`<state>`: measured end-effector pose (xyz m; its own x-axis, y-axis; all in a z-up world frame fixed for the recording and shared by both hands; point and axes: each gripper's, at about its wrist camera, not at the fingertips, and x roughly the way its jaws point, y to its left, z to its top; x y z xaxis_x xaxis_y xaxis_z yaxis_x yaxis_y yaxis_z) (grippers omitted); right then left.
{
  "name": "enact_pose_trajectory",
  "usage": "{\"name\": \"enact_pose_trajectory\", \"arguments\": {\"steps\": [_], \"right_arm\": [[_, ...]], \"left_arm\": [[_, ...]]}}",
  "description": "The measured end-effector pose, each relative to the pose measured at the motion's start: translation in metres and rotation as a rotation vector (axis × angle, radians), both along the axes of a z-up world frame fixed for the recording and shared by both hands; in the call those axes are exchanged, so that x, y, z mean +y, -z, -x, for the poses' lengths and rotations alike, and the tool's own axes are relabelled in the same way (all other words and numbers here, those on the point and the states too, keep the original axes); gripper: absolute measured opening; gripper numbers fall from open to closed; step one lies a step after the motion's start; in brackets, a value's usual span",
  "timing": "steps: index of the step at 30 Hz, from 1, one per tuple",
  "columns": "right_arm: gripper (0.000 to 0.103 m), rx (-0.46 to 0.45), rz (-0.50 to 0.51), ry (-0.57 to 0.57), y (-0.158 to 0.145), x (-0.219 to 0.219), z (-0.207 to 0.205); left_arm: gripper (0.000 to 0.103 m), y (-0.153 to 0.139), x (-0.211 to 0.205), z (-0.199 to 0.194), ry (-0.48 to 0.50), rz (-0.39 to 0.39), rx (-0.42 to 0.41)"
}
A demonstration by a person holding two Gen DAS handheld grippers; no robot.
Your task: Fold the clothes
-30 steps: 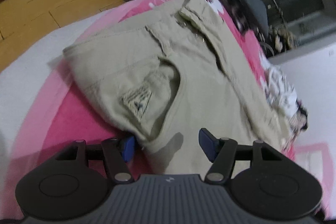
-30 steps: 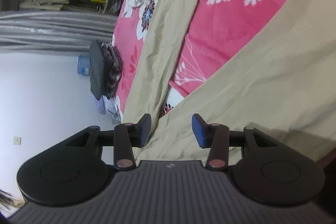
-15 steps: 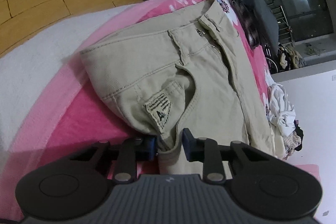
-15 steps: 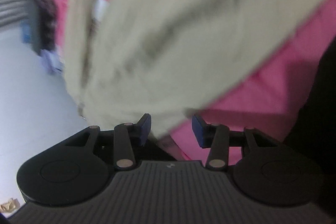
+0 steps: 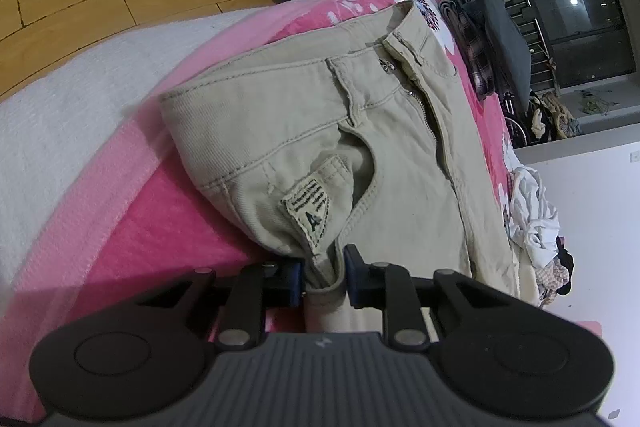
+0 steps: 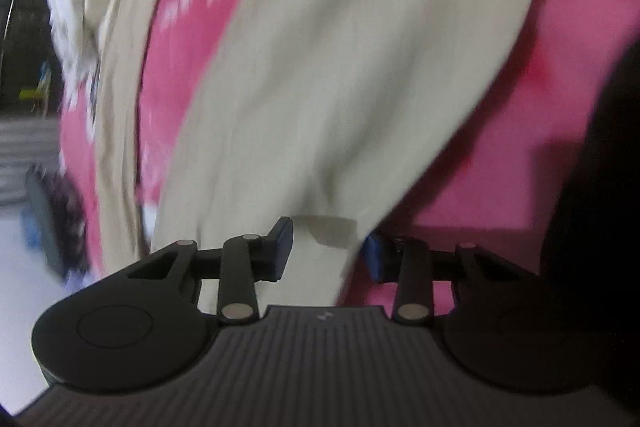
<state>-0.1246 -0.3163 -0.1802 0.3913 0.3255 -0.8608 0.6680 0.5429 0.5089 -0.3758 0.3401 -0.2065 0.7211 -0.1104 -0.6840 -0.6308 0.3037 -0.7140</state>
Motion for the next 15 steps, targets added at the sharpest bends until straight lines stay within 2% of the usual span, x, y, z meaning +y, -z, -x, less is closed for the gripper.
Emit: {"name": "enact_pose_trajectory", "arguments": {"steps": [3,7,8,9,11,15], "right_arm": [[0.036,-0.003,0.075,0.078,0.004,-0.023,-0.007],[0.034,-0.005,0.080,0.155,0.009,-0.043,-0.006],[0.029,-0.006,0.079,0.172,0.010,-0.048,-0.005],[0.019,-0.015,0.083,0.176,0.009,-0.051,-0.005],[0.007,-0.056,0.103,0.145,0.002,-0.051,-0.004],[0.004,-0.168,0.134,0.075,-0.025,-0.058,-0.006]], "left_arm": [[0.022,0.000,-0.001,0.001,-0.004,0.000,-0.003],[0.022,-0.001,-0.003,0.000,-0.005,-0.017,0.000],[0.021,-0.002,-0.004,0.000,-0.004,-0.029,0.004],[0.020,-0.005,-0.006,-0.001,-0.001,-0.047,0.009],[0.016,-0.014,-0.011,-0.002,0.020,-0.097,0.014],[0.014,-0.043,-0.017,-0.004,0.095,-0.195,-0.044]]}}
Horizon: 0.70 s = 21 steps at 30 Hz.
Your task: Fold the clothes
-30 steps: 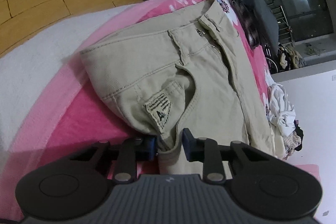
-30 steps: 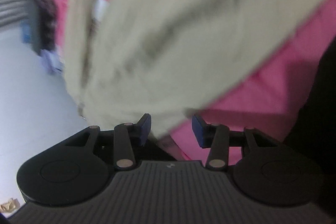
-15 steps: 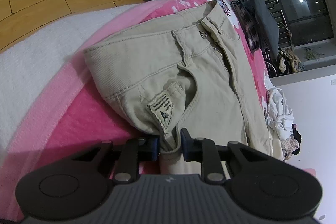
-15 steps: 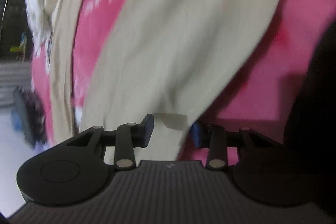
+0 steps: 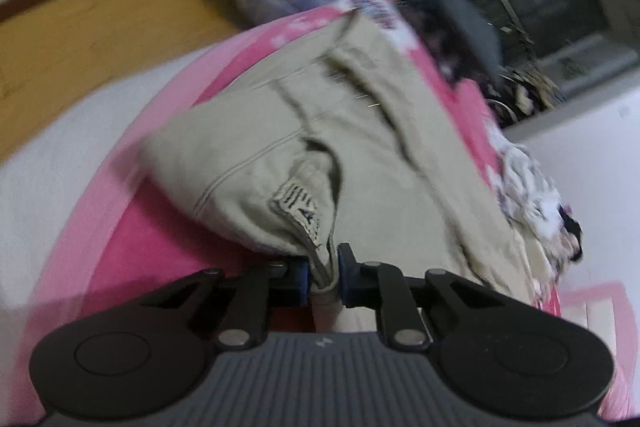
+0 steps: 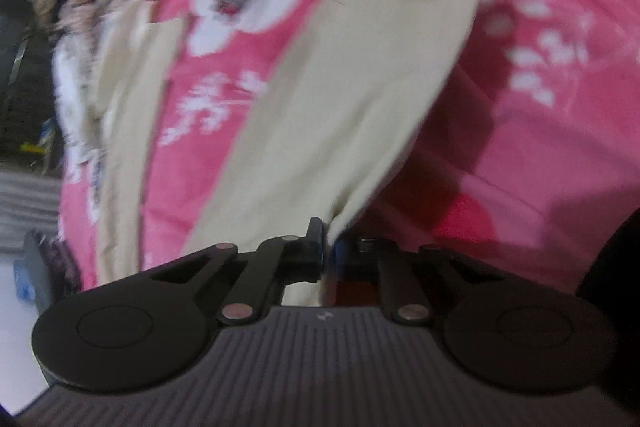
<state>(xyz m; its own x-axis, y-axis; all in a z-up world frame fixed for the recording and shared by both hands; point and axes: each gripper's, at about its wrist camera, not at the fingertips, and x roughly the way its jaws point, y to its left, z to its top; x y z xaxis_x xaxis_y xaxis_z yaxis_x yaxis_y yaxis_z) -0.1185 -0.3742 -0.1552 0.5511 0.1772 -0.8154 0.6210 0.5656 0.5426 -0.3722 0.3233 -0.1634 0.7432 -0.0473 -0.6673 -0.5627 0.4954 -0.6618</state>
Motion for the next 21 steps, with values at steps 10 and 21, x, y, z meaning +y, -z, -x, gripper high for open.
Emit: {"name": "enact_pose_trajectory", "arguments": {"steps": [10,21], "right_arm": [[0.003,-0.246,0.053,-0.156,-0.065,0.034,-0.051],[0.003,-0.383,0.065,-0.168,-0.083,0.041,-0.145]], "left_arm": [[0.013,-0.063,-0.014,-0.053,0.077,-0.107,-0.149],[0.013,-0.081,0.015,-0.124,-0.037,-0.136,-0.208]]}}
